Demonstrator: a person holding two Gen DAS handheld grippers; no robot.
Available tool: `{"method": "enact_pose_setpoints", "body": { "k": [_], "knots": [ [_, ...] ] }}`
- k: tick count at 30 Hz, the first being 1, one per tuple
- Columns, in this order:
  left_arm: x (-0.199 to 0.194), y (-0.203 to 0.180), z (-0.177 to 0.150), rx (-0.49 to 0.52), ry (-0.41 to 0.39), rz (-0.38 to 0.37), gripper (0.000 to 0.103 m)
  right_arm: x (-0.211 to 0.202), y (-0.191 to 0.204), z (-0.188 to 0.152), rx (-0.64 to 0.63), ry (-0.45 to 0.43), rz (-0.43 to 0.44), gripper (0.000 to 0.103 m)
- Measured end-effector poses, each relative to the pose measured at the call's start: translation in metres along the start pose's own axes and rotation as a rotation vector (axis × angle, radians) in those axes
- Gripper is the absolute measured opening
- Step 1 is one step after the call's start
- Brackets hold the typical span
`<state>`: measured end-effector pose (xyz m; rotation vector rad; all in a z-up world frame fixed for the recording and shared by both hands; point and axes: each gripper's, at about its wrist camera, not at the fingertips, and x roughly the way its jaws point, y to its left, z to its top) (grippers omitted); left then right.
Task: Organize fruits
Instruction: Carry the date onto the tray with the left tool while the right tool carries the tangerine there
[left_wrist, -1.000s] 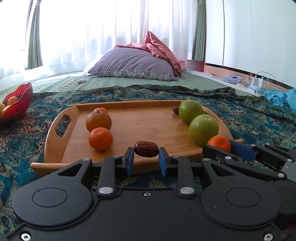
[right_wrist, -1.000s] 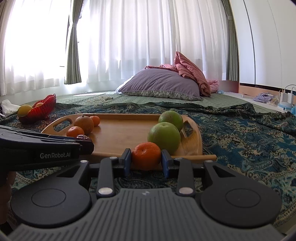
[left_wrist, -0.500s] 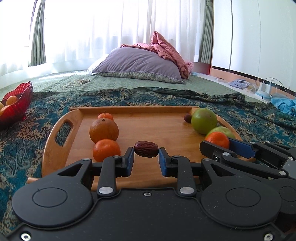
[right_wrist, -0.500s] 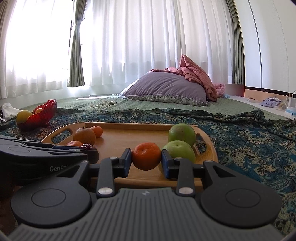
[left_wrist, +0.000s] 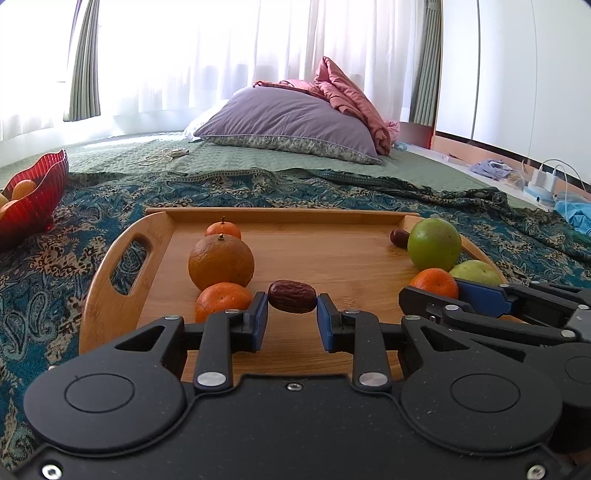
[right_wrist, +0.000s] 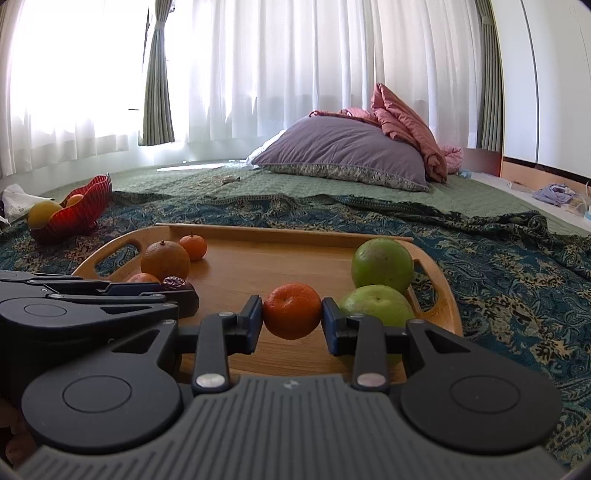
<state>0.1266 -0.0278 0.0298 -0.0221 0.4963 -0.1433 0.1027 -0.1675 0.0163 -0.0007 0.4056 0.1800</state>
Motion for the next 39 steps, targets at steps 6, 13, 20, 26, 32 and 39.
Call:
{"method": "enact_pose_setpoints", "body": {
  "k": [6,13,20,26,32,39],
  "knots": [
    [0.008,0.004,0.001,-0.019,0.022,0.003,0.027,0.011,-0.001,0.004,0.005,0.043,-0.001,0.04],
    [0.012,0.007,0.002,-0.025,0.036,0.0,0.027,0.02,0.002,0.009,-0.029,0.084,0.002,0.04],
    [0.02,0.008,0.007,-0.013,0.114,0.003,0.027,0.027,0.005,0.01,-0.049,0.112,-0.002,0.04],
    [0.022,0.004,0.007,0.016,0.126,0.023,0.027,0.036,0.005,0.013,-0.06,0.147,0.002,0.04],
    [0.024,0.004,0.007,0.026,0.125,0.026,0.027,0.037,0.007,0.012,-0.07,0.154,0.001,0.04],
    [0.024,0.003,0.007,0.028,0.124,0.028,0.027,0.037,0.005,0.011,-0.066,0.157,0.002,0.04]
  ]
}}
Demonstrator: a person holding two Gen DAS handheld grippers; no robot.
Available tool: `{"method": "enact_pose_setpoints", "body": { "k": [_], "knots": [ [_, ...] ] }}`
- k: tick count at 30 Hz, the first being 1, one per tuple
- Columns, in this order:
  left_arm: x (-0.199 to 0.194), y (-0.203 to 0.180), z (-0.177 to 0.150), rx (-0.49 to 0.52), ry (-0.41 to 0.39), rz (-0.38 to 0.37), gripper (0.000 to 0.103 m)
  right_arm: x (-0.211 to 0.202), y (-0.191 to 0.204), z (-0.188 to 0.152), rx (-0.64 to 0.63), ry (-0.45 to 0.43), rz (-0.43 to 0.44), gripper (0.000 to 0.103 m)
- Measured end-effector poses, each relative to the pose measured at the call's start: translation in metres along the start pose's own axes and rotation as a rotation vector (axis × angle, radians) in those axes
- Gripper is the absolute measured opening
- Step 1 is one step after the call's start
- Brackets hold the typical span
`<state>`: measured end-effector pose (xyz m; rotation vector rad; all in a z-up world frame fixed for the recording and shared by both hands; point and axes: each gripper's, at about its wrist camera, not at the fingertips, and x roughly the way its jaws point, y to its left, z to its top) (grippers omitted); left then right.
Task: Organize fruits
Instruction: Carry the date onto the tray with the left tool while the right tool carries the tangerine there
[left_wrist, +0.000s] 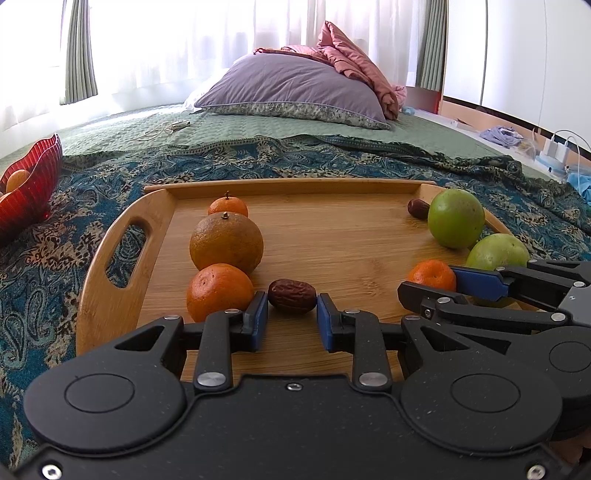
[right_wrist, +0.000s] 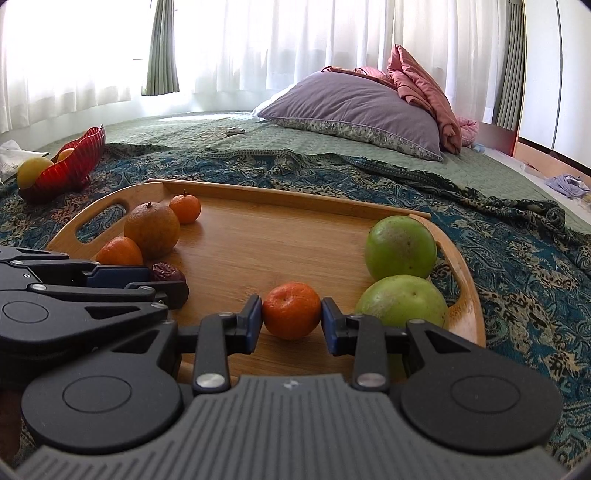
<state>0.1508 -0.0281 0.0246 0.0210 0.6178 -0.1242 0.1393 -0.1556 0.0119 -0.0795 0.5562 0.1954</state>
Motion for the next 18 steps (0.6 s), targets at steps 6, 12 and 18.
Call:
{"method": "enact_pose_setpoints", "body": {
  "k": [6,12,18],
  "knots": [
    [-0.0003,-0.0001,0.0,0.0,0.001,-0.001,0.027,0.0003,-0.0013,-0.0007,0.009,0.005,0.0,0.043],
    [-0.0013,-0.0001,-0.0011,0.005,0.001,0.003,0.028,0.0001,-0.0014,-0.0008,0.01,0.005,0.002,0.049],
    [-0.0025,0.0013,-0.0024,0.015,-0.002,0.008,0.03,-0.0001,-0.0019,-0.0015,0.011,0.006,0.003,0.052]
  ]
}}
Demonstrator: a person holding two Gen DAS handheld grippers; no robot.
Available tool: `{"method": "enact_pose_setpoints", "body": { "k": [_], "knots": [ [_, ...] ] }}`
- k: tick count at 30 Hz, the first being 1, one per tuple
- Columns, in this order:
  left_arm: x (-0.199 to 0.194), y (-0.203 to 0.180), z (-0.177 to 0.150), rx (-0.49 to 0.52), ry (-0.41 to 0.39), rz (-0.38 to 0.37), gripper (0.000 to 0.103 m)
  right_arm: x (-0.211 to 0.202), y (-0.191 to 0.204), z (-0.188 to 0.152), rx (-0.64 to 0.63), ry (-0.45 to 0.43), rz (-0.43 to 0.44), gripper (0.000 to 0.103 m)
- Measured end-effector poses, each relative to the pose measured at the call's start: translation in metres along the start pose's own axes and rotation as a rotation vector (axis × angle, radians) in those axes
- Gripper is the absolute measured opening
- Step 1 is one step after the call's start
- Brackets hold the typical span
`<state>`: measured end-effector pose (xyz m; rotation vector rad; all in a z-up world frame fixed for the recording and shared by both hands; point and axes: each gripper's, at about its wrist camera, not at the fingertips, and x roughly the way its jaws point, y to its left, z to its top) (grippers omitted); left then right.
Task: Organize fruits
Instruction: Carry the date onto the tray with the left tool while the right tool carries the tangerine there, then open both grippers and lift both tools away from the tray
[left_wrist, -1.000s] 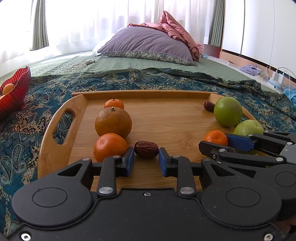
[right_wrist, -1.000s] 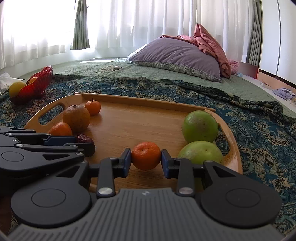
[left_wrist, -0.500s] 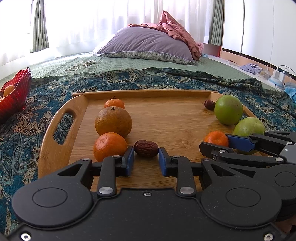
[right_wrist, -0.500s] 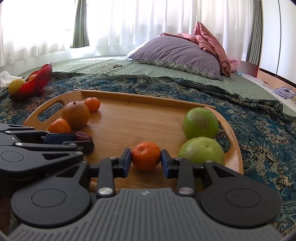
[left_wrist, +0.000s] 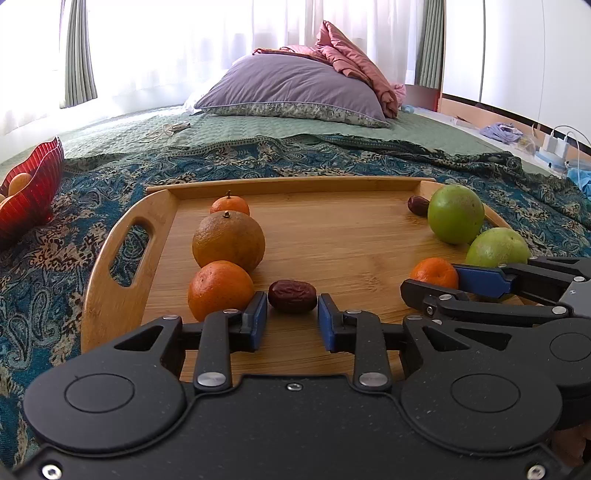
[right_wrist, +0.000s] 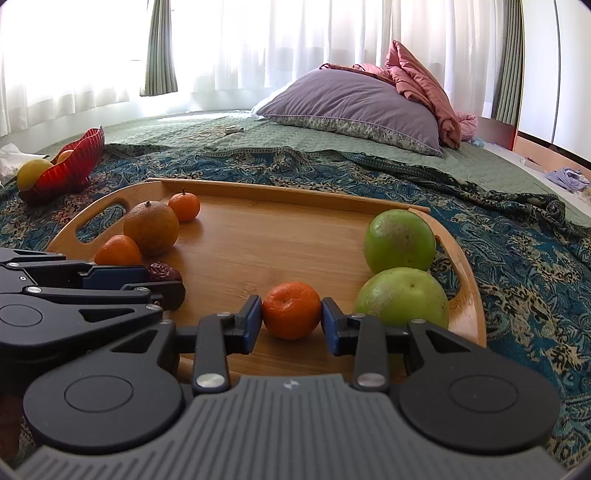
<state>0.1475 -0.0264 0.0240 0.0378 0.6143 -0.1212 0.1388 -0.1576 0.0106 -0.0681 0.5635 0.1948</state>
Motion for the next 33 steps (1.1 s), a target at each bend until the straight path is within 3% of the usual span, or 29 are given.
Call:
{"method": "enact_pose_setpoints", "body": {
  "k": [17,33],
  "knots": [
    [-0.009,0.006,-0.001,-0.011,-0.001,0.017,0.043,-0.007,0.004,-0.006,-0.019,-0.003,-0.014,0.059],
    [-0.039,0.011,-0.009,-0.022,-0.022,0.0,0.057,-0.04,0.0,-0.019,0.019,-0.064,-0.017,0.07]
  ]
}}
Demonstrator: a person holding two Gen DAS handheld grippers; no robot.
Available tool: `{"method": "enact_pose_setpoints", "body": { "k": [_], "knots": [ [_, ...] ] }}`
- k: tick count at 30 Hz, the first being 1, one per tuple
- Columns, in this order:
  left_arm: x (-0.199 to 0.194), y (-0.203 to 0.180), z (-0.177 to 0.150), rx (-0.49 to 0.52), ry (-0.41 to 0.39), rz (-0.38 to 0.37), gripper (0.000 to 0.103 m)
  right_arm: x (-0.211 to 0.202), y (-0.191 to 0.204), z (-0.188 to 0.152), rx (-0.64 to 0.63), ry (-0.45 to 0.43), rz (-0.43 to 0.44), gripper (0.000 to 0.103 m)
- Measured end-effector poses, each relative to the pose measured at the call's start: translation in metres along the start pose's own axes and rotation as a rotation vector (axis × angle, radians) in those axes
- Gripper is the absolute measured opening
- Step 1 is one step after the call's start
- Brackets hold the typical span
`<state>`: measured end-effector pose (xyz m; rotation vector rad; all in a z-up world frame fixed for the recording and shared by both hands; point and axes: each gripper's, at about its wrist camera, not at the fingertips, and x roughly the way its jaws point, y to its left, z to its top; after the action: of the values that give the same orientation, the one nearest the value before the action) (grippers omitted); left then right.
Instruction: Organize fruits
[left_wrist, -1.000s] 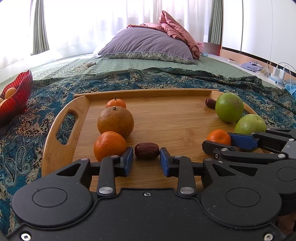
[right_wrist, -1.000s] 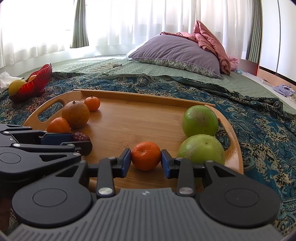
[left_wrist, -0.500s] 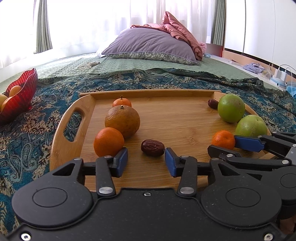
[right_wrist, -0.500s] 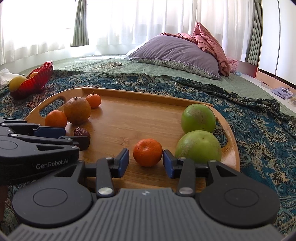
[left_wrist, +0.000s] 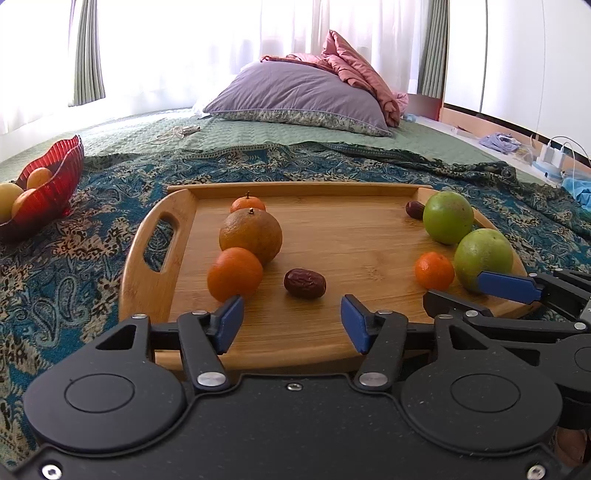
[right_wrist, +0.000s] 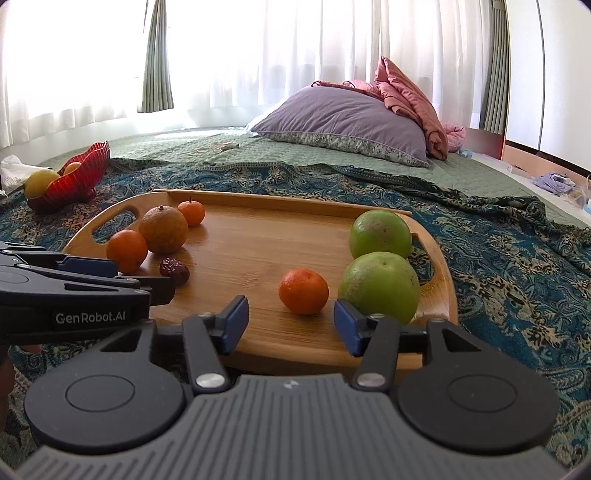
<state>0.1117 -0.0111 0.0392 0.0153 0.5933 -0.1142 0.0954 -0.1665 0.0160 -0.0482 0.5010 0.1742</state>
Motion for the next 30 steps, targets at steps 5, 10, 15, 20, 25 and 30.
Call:
{"method": "enact_pose_setpoints", "body": {
  "k": [5,10,15,20,25,30],
  "knots": [
    [-0.011,0.0,-0.002,-0.004,-0.018,-0.001,0.058,-0.01,0.001,-0.004,-0.008,-0.02,-0.011,0.075],
    [-0.022,0.002,-0.007,-0.026,-0.019,-0.011,0.058,-0.017,0.001,-0.006,0.002,-0.034,-0.016,0.078],
    [-0.031,0.002,-0.014,-0.017,-0.045,0.007,0.076,-0.023,-0.001,-0.011,0.013,-0.032,-0.026,0.081],
    [-0.039,-0.002,-0.022,0.016,-0.062,0.018,0.082,-0.026,-0.006,-0.019,0.034,-0.031,-0.033,0.086],
    [-0.042,-0.006,-0.032,0.043,-0.069,0.038,0.091,-0.031,-0.007,-0.027,0.038,-0.033,-0.038,0.09],
    [-0.038,-0.004,-0.038,0.027,-0.037,0.061,0.095,-0.031,-0.008,-0.032,0.035,-0.02,-0.051,0.091]
  ]
}}
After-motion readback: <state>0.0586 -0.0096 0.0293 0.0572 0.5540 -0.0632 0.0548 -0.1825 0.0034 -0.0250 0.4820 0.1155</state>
